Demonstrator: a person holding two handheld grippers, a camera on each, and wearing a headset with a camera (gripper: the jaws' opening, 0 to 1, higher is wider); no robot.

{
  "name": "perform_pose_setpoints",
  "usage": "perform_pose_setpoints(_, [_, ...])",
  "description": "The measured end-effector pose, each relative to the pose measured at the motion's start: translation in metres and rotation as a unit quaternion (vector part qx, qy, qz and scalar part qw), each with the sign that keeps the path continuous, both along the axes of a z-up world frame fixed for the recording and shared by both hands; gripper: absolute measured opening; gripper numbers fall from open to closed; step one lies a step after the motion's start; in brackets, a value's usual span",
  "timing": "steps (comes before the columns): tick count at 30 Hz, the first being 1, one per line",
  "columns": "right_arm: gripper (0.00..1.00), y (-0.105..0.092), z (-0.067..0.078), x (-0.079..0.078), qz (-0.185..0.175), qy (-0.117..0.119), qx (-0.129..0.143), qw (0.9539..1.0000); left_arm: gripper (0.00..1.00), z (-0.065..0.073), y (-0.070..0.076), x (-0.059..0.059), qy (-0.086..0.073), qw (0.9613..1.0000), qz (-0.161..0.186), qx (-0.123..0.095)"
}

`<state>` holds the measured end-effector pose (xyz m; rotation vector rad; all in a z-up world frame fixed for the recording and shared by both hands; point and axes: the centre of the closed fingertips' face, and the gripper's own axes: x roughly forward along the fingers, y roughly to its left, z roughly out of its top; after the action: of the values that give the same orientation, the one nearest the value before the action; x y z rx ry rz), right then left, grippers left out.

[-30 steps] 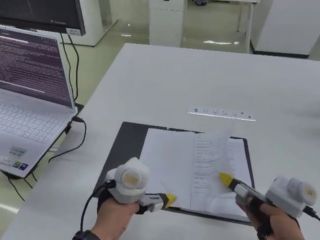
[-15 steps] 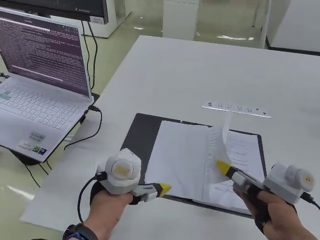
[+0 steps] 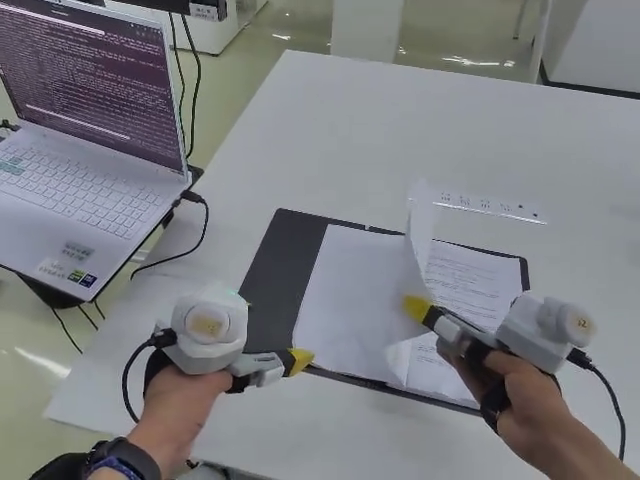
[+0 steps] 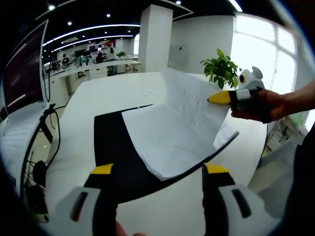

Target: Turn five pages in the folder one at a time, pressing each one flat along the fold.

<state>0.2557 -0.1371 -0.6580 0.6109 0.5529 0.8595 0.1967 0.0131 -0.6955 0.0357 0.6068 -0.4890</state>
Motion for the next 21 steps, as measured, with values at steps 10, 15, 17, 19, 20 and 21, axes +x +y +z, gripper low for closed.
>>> perform_pose_setpoints(10, [0.0, 0.021, -0.005, -0.006, 0.015, 0.005, -0.001, 0.9999, 0.72, 0.002, 0.025, -0.007, -0.004, 0.9999, 0.005, 0.009])
perform_pose_setpoints(15, [0.0, 0.027, -0.007, -0.009, 0.019, 0.008, -0.001, 0.9998, 0.72, 0.005, 0.033, -0.009, -0.006, 0.9999, 0.007, 0.009])
perform_pose_setpoints(17, [0.0, 0.03, -0.008, -0.009, 0.021, 0.009, -0.001, 0.9997, 0.73, 0.007, 0.035, -0.008, -0.008, 0.9999, 0.008, 0.008])
perform_pose_setpoints(19, [0.0, 0.033, -0.01, -0.008, 0.022, 0.011, -0.003, 0.9997, 0.73, 0.008, 0.036, -0.008, -0.009, 0.9999, 0.009, 0.007])
perform_pose_setpoints(20, [0.0, 0.034, -0.01, -0.008, 0.023, 0.012, -0.003, 0.9997, 0.73, 0.009, 0.036, -0.009, -0.011, 0.9999, 0.01, 0.006])
perform_pose_setpoints(21, [0.0, 0.037, -0.011, -0.008, 0.025, 0.012, -0.004, 0.9996, 0.73, 0.01, 0.037, -0.009, -0.012, 0.9999, 0.01, 0.006])
